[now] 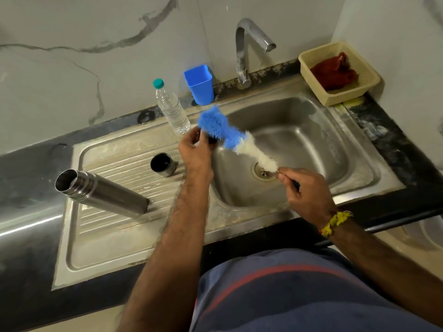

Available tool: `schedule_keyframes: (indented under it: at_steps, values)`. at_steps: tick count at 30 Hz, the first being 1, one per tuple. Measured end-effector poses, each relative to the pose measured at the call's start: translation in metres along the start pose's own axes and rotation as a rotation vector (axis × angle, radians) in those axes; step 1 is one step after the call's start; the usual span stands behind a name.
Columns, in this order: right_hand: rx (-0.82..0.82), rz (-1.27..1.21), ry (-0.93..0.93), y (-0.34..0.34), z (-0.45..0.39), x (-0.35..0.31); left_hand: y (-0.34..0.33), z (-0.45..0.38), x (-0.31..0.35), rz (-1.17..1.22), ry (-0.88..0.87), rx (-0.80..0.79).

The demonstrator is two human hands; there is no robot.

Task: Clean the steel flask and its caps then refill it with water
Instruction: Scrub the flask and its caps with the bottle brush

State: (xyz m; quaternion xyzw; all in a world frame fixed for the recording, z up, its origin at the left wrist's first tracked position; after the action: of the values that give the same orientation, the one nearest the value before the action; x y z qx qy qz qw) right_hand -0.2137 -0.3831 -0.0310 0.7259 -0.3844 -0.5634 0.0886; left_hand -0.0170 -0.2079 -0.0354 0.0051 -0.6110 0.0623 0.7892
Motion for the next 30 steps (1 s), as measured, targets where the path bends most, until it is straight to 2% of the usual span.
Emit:
schedule_keyframes:
  at_steps: [4,8,11,16,20,24,26,30]
  values:
    - [-0.035,0.002,0.057,-0.007,0.001,-0.003,-0.011,0.008,0.002,0.467,0.324,-0.050]
    - [0.085,-0.073,-0.051,0.000,0.001,0.009,-0.011,0.009,0.004,0.602,0.411,-0.027]
    - [0.025,-0.035,-0.011,-0.007,-0.001,0.004,-0.025,0.018,0.012,0.555,0.415,-0.092]
    - [0.100,-0.047,-0.073,0.000,-0.002,0.015,-0.025,0.018,0.018,0.581,0.391,-0.102]
    - [0.060,-0.073,-0.060,-0.005,0.006,0.020,-0.023,0.020,0.018,0.570,0.384,-0.098]
    - [0.101,-0.101,-0.111,-0.002,0.006,0.020,-0.018,0.023,0.009,0.461,0.357,-0.109]
    - [0.065,-0.109,-0.084,-0.010,0.003,0.011,-0.023,0.027,0.004,0.418,0.342,-0.108]
    - [0.071,-0.142,-0.108,-0.006,0.006,0.009,-0.024,0.025,0.002,0.333,0.245,-0.165]
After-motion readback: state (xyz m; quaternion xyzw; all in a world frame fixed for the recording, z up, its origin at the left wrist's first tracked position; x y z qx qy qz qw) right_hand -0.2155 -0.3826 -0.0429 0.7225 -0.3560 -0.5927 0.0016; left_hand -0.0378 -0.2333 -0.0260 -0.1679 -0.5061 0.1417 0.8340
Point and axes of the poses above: each hand's wrist, its own z-axis away from the middle knuckle, its own y-axis out of the back of the hand, x = y × z, the point moved 3 cm from there along -z, towards the middle knuckle, and after that the axes turned 6 degrees about -z, right-handed, at the moved point
